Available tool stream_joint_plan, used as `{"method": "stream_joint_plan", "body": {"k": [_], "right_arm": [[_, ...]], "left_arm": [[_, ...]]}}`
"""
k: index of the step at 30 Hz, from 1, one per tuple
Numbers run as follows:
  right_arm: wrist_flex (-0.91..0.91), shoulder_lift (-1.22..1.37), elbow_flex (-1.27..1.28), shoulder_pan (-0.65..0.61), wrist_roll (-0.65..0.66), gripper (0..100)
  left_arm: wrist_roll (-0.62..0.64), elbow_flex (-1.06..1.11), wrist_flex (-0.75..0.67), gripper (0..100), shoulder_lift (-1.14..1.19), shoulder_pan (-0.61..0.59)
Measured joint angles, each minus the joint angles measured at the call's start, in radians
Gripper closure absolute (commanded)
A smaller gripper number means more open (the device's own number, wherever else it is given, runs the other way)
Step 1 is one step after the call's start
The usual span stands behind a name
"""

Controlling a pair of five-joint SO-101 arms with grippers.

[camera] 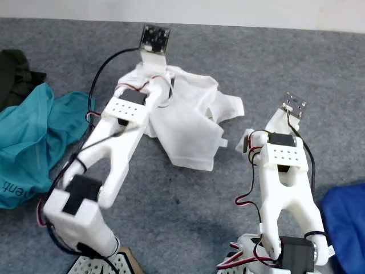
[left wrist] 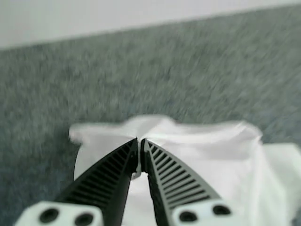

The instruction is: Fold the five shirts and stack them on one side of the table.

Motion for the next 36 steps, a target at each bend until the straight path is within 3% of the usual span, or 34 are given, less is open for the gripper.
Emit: {"method": "stream_joint_plan", "body": {"k": [10, 18, 23, 36], "right_arm": [[-0.043, 0.000, 0.000, 0.000, 0.000, 86.4], [-0.043, 0.000, 0.000, 0.000, 0.000, 86.4], [-0.043, 0.000, 0.000, -0.002, 0.005, 86.4], [-0.023, 0.000, -0.012, -0.232, 0.212, 85.9]], "left_arm": [[0.000, 0.000, 0.140, 99, -0.471, 0.037], [0.000, -0.002, 0.328, 99, -0.786, -0.180], [0.000, 0.003, 0.470, 99, -0.825, -0.256], [-0.002, 0.147, 0.483, 99, -0.825, -0.290]]}}
